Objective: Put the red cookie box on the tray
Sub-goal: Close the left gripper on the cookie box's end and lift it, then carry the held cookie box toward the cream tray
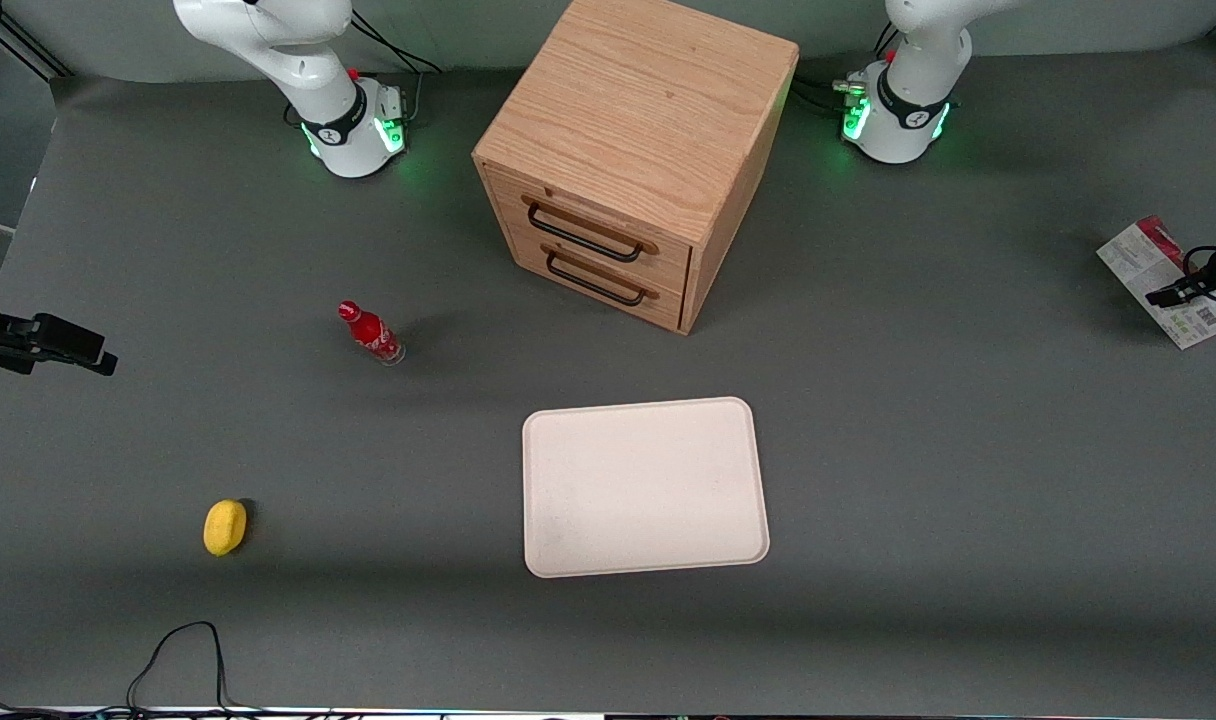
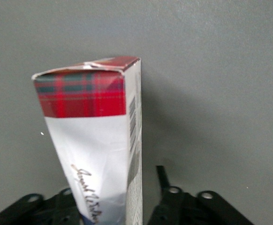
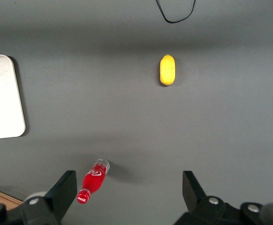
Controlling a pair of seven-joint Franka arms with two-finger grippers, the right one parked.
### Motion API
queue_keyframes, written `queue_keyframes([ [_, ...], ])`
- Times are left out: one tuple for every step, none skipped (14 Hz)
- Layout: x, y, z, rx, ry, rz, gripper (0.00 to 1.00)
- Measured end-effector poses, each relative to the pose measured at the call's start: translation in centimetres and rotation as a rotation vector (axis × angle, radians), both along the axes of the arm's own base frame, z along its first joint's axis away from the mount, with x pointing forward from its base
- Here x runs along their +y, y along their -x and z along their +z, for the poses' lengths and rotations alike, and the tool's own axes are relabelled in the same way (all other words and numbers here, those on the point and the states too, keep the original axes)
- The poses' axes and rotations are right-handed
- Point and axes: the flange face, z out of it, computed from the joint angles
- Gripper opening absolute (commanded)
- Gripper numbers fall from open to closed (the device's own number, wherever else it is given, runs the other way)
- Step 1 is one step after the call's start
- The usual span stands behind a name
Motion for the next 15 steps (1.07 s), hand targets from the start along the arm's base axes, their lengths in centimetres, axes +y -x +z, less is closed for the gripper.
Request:
queue_keyframes([
  [-0.1, 0.0, 0.1, 0.004, 0.006, -0.006, 0.00],
  [-0.2, 0.0, 0.2, 0.011, 0.016, -0.018, 0.00],
  [-0.3, 0.0, 0.2, 0.020, 0.032, -0.042, 0.00],
  [-0.4, 0.0, 0.4, 0.029, 0.049, -0.071, 0.00],
  [-0.6, -0.2, 0.7, 0.035, 0.063, -0.092, 0.00],
  [-0.9, -0.8, 1.2, 0.041, 0.077, -0.116, 0.00],
  [-1.5, -1.7, 1.9, 0.052, 0.092, -0.157, 0.00],
  [-2.6, -3.3, 3.0, 0.069, 0.106, -0.217, 0.00],
  [-4.0, -5.1, 4.3, 0.084, 0.118, -0.274, 0.00],
  [-5.6, -7.1, 5.8, 0.090, 0.130, -0.325, 0.00],
  [-7.6, -9.1, 7.3, 0.088, 0.138, -0.373, 0.00],
  [-9.8, -11.1, 8.9, 0.083, 0.143, -0.422, 0.00],
  [-11.9, -12.6, 10.3, 0.074, 0.144, -0.465, 0.00],
  [-14.1, -13.9, 11.6, 0.062, 0.143, -0.509, 0.00],
  [-16.5, -15.0, 13.0, 0.046, 0.141, -0.554, 0.00],
])
